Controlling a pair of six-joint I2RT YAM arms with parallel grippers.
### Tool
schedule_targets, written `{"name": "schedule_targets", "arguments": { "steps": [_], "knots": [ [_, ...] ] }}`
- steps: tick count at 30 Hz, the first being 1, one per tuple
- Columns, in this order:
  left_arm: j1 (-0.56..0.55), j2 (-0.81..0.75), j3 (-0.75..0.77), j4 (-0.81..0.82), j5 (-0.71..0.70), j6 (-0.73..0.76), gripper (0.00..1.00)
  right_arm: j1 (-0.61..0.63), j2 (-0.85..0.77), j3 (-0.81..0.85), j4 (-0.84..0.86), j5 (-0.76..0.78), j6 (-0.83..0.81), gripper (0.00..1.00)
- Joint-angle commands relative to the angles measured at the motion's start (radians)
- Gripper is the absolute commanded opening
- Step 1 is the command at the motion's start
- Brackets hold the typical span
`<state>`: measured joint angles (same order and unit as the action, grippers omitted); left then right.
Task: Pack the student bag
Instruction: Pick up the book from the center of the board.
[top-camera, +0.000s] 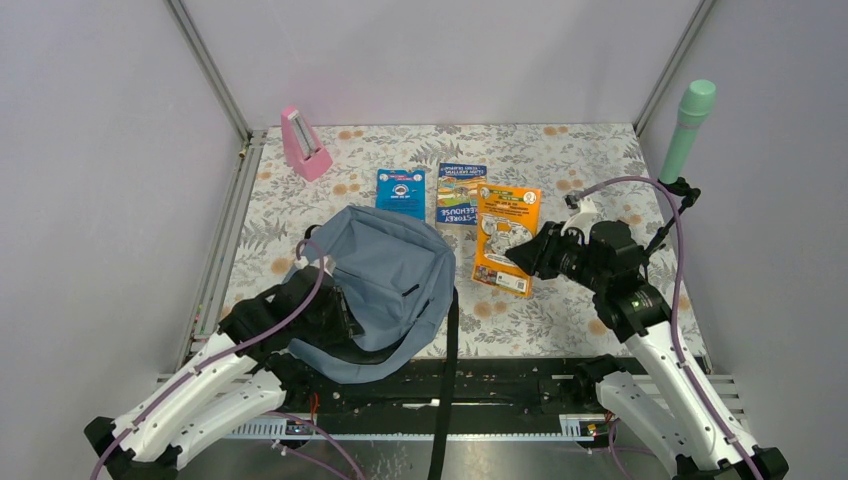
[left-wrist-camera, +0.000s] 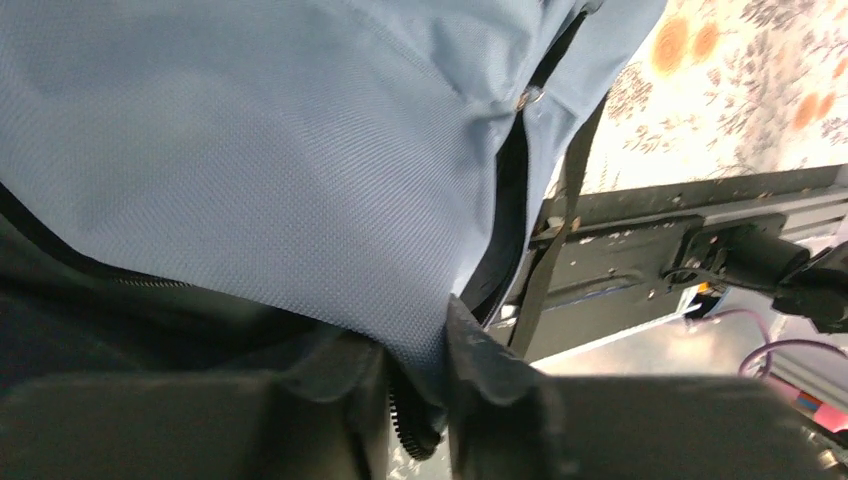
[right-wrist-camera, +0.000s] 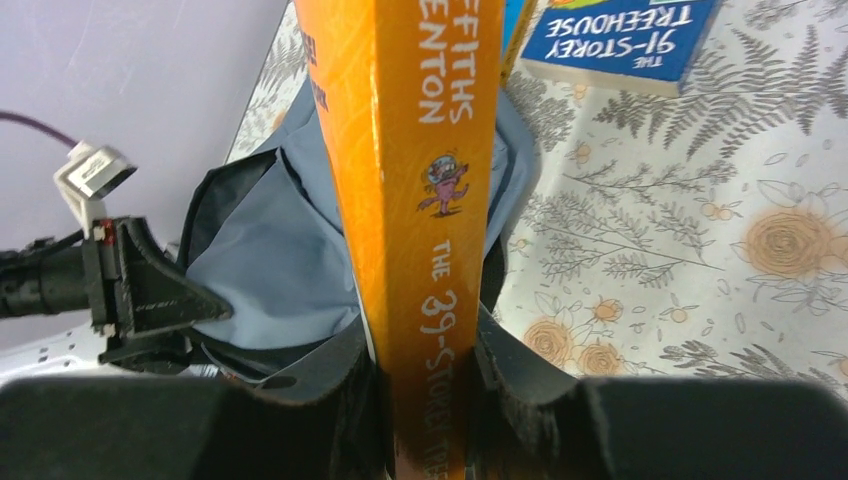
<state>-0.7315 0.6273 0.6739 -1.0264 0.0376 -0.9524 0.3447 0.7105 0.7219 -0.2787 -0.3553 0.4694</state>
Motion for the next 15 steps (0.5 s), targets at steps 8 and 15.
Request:
{"name": "schedule_targets", "arguments": {
  "steps": [8, 15],
  "knots": [
    [0.000, 0.198, 0.228, 0.310, -0.096, 0.288, 0.00, 0.028, -0.003, 0.008, 0.169, -0.329, 0.067, 0.00],
    [0.024, 0.363, 0.405, 0.389, -0.103, 0.510, 0.00, 0.117, -0.031, -0.063, 0.317, -0.453, 0.168, 0.00]
  ]
}}
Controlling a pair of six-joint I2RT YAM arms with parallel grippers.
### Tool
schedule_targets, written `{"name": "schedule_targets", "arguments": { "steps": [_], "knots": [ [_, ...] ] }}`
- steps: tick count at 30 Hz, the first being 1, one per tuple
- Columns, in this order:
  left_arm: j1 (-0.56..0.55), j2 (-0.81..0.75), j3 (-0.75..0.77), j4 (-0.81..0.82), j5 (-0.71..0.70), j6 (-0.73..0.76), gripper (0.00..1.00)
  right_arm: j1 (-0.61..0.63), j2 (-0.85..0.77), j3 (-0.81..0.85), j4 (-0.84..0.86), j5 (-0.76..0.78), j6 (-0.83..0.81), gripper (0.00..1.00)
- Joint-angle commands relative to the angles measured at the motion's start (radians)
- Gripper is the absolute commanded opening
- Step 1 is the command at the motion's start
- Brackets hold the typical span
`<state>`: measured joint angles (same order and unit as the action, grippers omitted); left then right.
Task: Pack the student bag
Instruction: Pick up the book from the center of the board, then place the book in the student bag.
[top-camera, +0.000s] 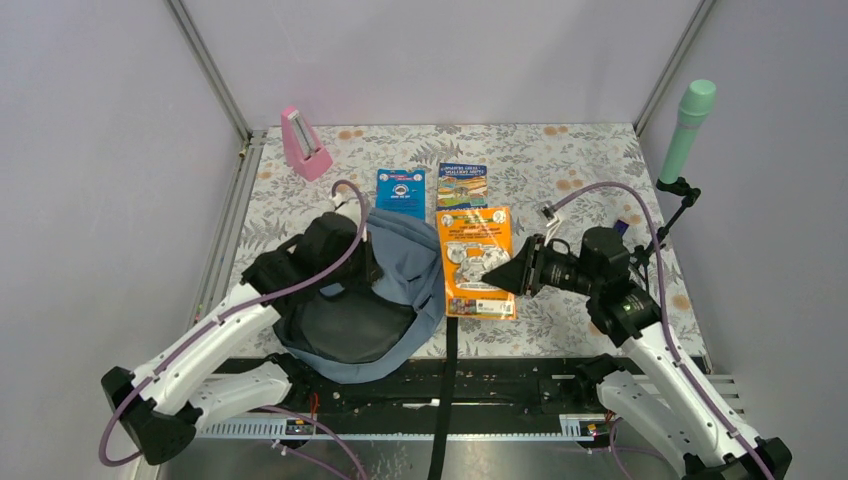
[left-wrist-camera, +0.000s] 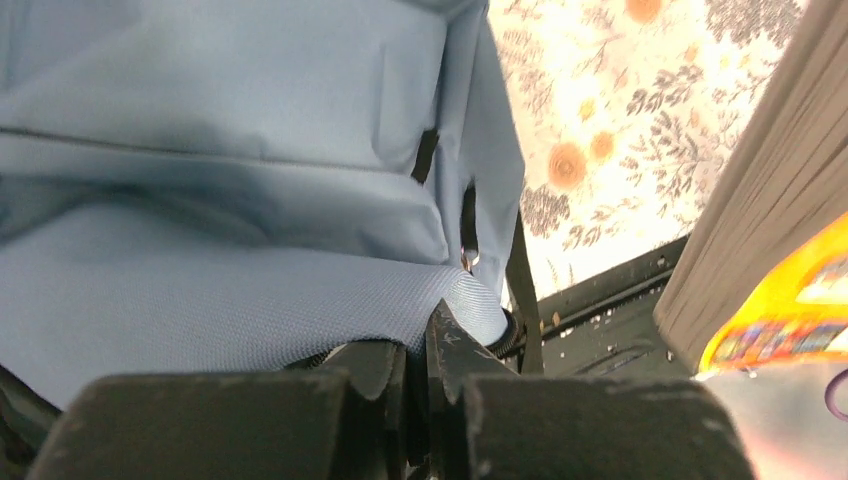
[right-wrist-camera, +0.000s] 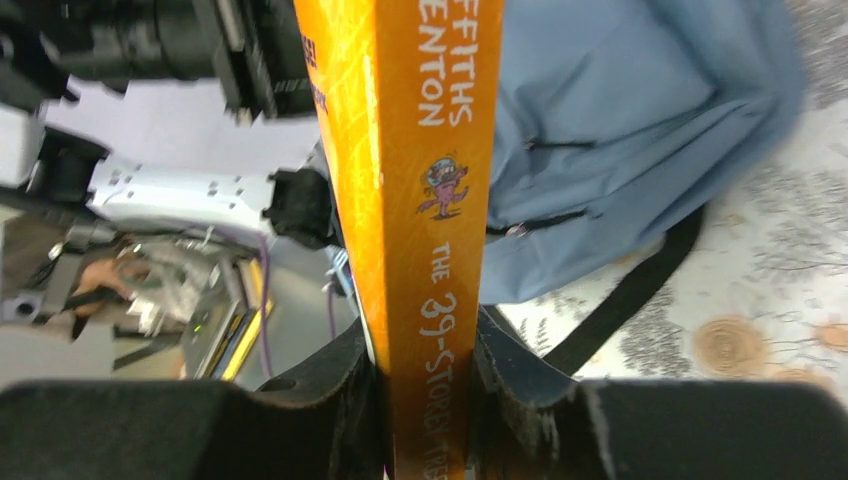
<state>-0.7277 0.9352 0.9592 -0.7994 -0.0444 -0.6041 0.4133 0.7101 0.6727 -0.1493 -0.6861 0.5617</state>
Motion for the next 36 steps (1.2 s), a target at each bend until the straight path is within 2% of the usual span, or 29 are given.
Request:
{"name": "schedule_targets", "arguments": {
  "steps": [1, 7, 11, 20, 28, 36],
  "knots": [
    [0.028, 0.074, 0.139, 0.171, -0.012, 0.176, 0.00, 0.080, -0.029, -0.019, 0.196, -0.121, 0.081, 0.00],
    [0.121, 0.160, 0.239, 0.217, 0.040, 0.243, 0.00, 0.242, 0.005, -0.034, 0.313, -0.109, 0.110, 0.00],
    [0.180, 0.187, 0.268, 0.272, 0.132, 0.239, 0.00, 0.348, 0.064, -0.018, 0.375, -0.093, 0.117, 0.00],
    [0.198, 0.205, 0.257, 0.356, 0.216, 0.265, 0.00, 0.585, 0.310, 0.026, 0.544, 0.019, 0.210, 0.00],
    [0.198, 0.119, 0.127, 0.503, 0.251, 0.296, 0.00, 0.631, 0.577, -0.016, 0.859, 0.169, 0.572, 0.00],
    [0.199, 0.086, 0.063, 0.551, 0.340, 0.290, 0.00, 0.641, 0.792, 0.020, 0.848, 0.369, 0.857, 0.00]
  ]
}}
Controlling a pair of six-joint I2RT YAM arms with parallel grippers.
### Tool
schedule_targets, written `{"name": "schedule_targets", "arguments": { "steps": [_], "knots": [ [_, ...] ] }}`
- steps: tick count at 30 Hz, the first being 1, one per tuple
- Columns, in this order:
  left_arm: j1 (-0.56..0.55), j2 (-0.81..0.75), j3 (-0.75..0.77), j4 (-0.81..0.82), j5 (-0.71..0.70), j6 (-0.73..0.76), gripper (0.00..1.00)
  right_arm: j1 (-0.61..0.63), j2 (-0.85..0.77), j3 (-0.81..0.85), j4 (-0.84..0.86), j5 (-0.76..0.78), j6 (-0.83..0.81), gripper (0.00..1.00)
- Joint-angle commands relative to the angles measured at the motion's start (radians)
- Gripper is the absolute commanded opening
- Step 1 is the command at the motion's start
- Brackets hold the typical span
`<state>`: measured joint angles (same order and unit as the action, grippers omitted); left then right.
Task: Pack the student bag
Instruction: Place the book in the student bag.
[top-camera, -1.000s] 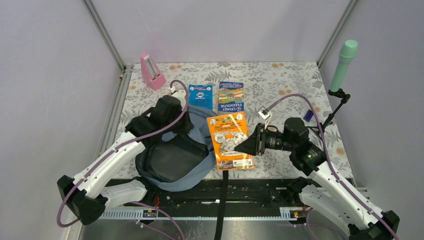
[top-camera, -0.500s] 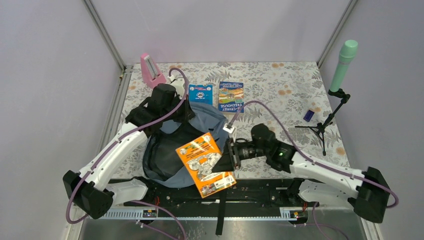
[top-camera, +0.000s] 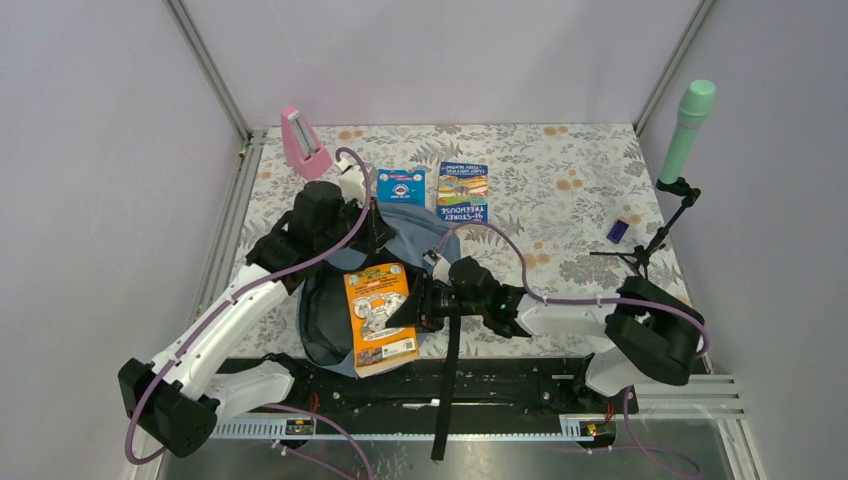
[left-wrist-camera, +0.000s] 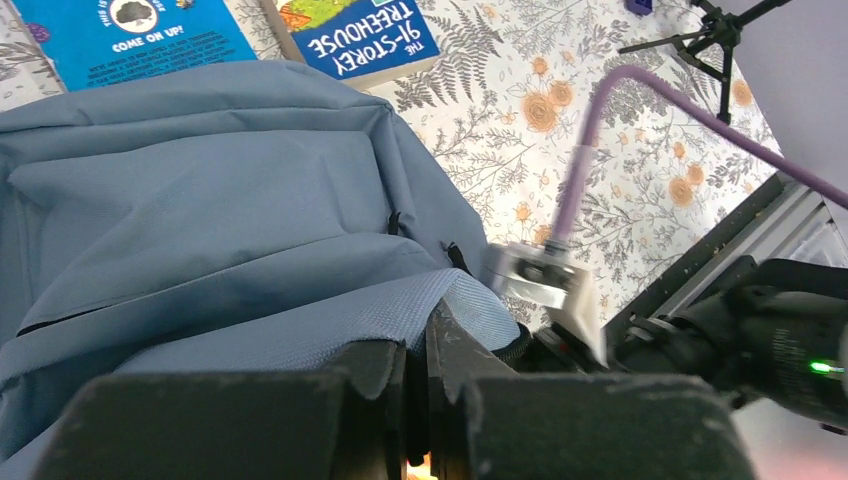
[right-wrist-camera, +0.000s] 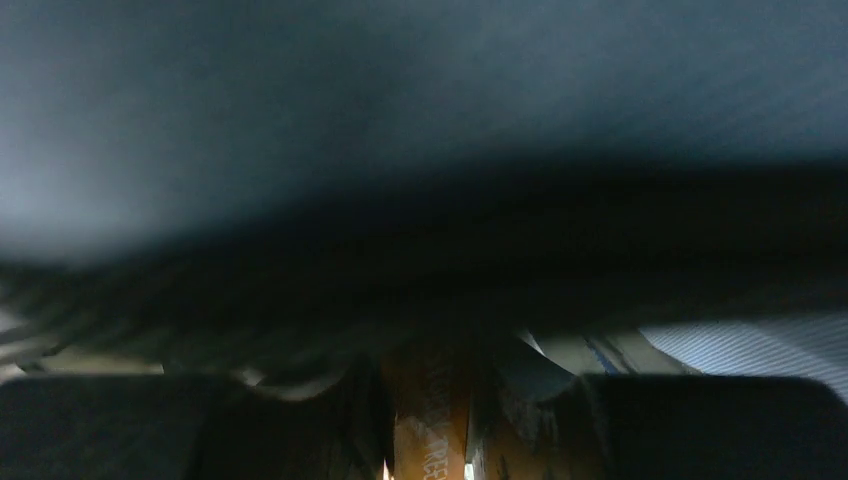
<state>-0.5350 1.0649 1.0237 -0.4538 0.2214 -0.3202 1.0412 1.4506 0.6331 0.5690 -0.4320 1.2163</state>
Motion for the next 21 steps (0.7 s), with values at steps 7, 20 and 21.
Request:
{"name": "schedule_targets", "arguments": {
  "steps": [7, 20, 21],
  "knots": [
    [0.006, -0.057, -0.022, 0.246, 0.131, -0.020, 0.00, 0.016, 0.024, 0.052, -0.129, 0.347, 0.297, 0.00],
    [0.006, -0.069, -0.043, 0.287, 0.184, -0.020, 0.00, 0.016, -0.036, 0.055, -0.179, 0.694, 0.385, 0.00],
    [0.006, -0.069, -0.043, 0.287, 0.185, -0.019, 0.00, 0.016, -0.034, 0.066, -0.169, 0.711, 0.387, 0.00]
  ]
}}
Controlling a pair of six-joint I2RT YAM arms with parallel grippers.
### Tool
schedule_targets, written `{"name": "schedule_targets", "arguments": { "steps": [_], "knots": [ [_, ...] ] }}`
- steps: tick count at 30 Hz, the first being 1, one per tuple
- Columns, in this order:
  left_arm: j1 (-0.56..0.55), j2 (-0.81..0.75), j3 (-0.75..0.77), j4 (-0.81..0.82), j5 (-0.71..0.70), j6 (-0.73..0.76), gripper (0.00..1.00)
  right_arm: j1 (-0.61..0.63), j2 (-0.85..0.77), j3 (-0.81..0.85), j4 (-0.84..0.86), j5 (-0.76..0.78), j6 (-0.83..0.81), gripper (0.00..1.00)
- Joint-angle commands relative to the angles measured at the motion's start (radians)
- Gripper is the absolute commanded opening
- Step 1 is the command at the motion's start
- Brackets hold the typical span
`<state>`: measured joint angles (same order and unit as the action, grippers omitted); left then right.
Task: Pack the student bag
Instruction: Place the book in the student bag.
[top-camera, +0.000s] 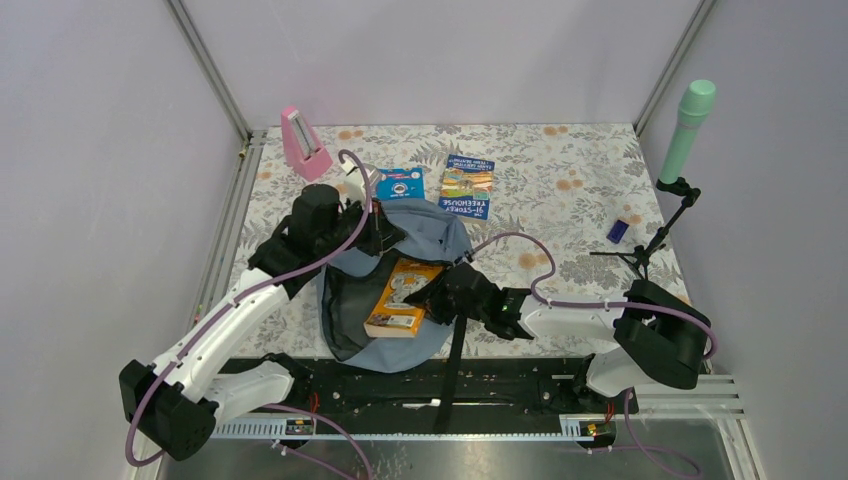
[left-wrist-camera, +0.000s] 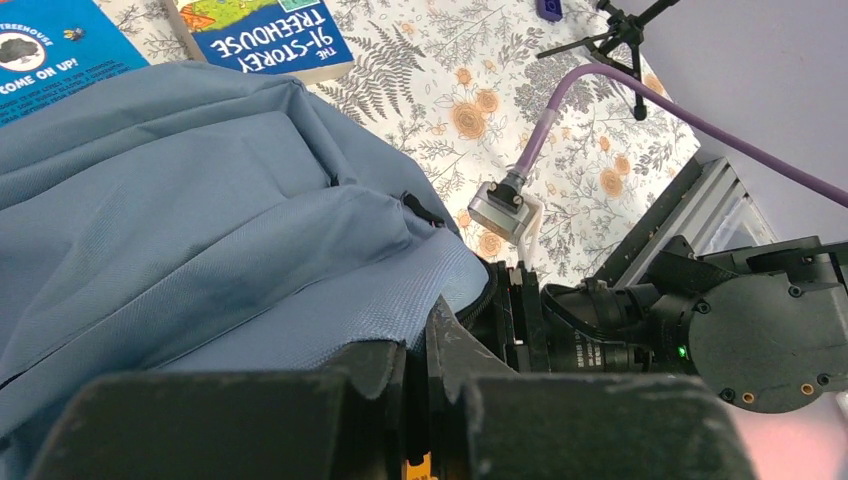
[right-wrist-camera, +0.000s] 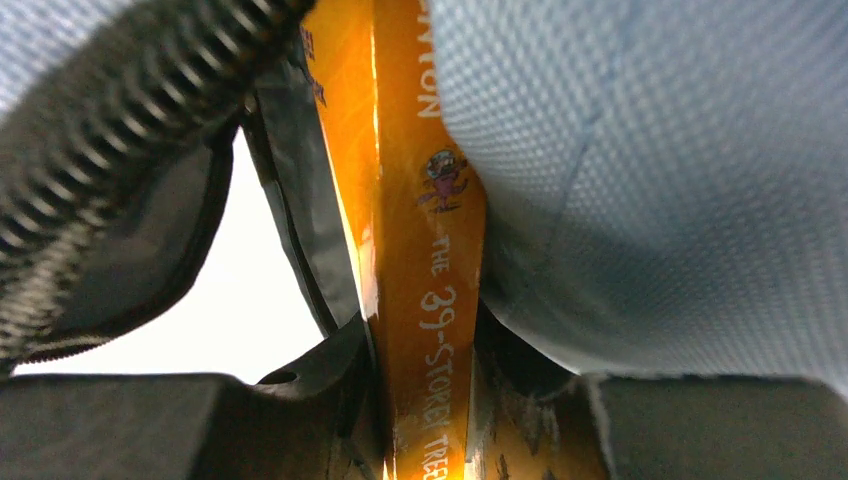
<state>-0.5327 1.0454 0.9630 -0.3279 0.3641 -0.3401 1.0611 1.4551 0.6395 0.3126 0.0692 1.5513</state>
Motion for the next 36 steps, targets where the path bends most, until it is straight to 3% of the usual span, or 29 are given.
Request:
{"name": "schedule_targets", "arguments": {
  "steps": [1, 9, 10, 11, 12, 19, 26, 31, 36],
  "knots": [
    [0.004, -0.050, 0.017, 0.161, 0.042, 0.001, 0.00, -0.004, -0.035, 0.064, 0.094, 0.231, 0.052, 0.00],
    [0.004, -0.056, 0.013, 0.164, 0.041, -0.001, 0.00, -0.004, -0.021, 0.103, 0.182, 0.368, 0.018, 0.00],
    [0.004, -0.057, 0.013, 0.166, 0.043, -0.002, 0.00, -0.004, -0.283, 0.110, 0.193, 0.382, 0.008, 0.00],
    [0.004, -0.059, 0.013, 0.166, 0.043, 0.005, 0.00, -0.004, -0.031, 0.118, 0.209, 0.394, -0.005, 0.00],
    [0.004, -0.060, 0.015, 0.157, 0.029, 0.013, 0.00, -0.004, 0.017, 0.125, 0.236, 0.404, -0.030, 0.01],
    [0.005, -0.090, 0.045, 0.076, -0.090, 0.087, 0.00, -0.004, 0.169, 0.192, 0.364, 0.378, -0.137, 0.04],
    [0.008, -0.083, 0.041, 0.099, -0.019, 0.058, 0.00, -0.004, 0.184, 0.231, 0.311, 0.478, -0.379, 0.06],
    [0.008, -0.085, 0.036, 0.111, 0.004, 0.046, 0.00, -0.004, 0.207, 0.249, 0.296, 0.499, -0.446, 0.21],
    [0.008, -0.085, 0.034, 0.113, 0.006, 0.044, 0.00, 0.001, 0.227, 0.298, 0.224, 0.483, -0.527, 0.60]
  ]
}}
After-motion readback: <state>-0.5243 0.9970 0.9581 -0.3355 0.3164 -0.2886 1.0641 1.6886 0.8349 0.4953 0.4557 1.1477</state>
